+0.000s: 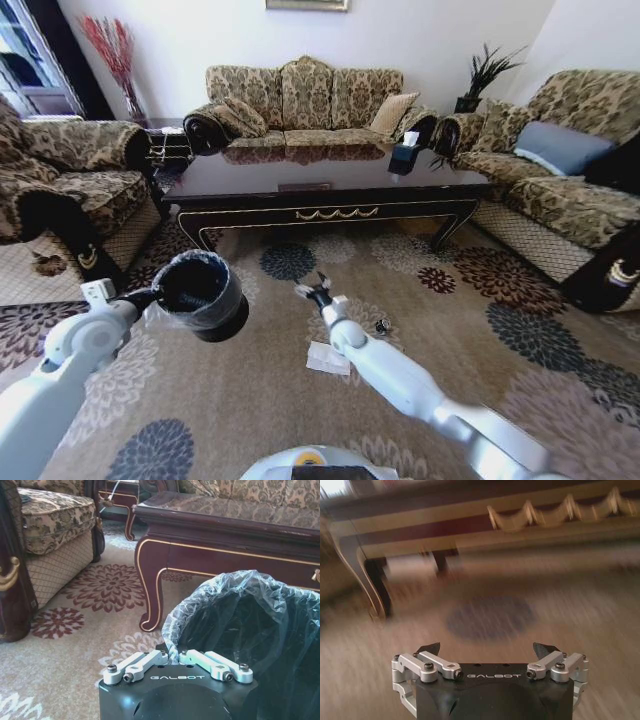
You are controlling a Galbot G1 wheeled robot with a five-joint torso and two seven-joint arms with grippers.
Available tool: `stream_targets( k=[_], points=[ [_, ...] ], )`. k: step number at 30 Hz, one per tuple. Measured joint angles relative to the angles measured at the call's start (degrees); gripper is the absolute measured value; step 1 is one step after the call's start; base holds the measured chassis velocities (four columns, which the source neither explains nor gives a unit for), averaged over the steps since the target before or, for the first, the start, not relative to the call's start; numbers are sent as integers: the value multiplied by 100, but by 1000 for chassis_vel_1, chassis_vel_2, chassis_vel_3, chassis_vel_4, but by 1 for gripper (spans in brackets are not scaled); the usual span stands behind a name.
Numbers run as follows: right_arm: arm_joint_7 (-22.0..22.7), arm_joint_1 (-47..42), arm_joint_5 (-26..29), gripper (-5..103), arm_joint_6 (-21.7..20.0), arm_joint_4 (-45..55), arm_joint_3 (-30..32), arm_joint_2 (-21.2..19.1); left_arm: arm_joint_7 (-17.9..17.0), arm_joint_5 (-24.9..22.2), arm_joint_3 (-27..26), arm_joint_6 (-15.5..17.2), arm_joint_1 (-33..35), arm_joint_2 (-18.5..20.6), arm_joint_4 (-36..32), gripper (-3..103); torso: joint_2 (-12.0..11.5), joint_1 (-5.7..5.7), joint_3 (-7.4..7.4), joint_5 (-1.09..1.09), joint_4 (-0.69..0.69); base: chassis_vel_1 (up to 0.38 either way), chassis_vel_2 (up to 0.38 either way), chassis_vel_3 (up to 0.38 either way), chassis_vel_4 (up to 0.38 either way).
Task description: Move to the front of the table and pick up the trash from the floor, then place it into the trash bin.
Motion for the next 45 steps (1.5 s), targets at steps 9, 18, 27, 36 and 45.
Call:
stream_targets(
  k=[9,18,27,36,45],
  points=[
    [1401,-138,1422,100,-1670,218,-232,359,131,183,53,-41,39,-49,-9,4,0,0,0,0,8,0,0,0,0],
    [1772,-44,1893,100,-1447,-456,-309,1018,239,255,134,-73,3,-66,-60,4,0,0,0,0,5,0,0,0,0],
    [2245,42,1880,100,-1470,-938,-381,1286,259,275,215,-99,-43,-68,-24,4,-1,0,0,-1,5,0,0,0,0],
    [2191,48,1613,100,-1490,-1512,-394,1466,261,312,237,-100,-34,-72,-32,4,-1,0,0,0,5,0,0,0,0],
    [1781,116,1233,100,-1333,-2170,-360,1620,259,321,237,-101,11,-78,-81,4,0,0,0,0,5,0,0,0,0]
  ],
)
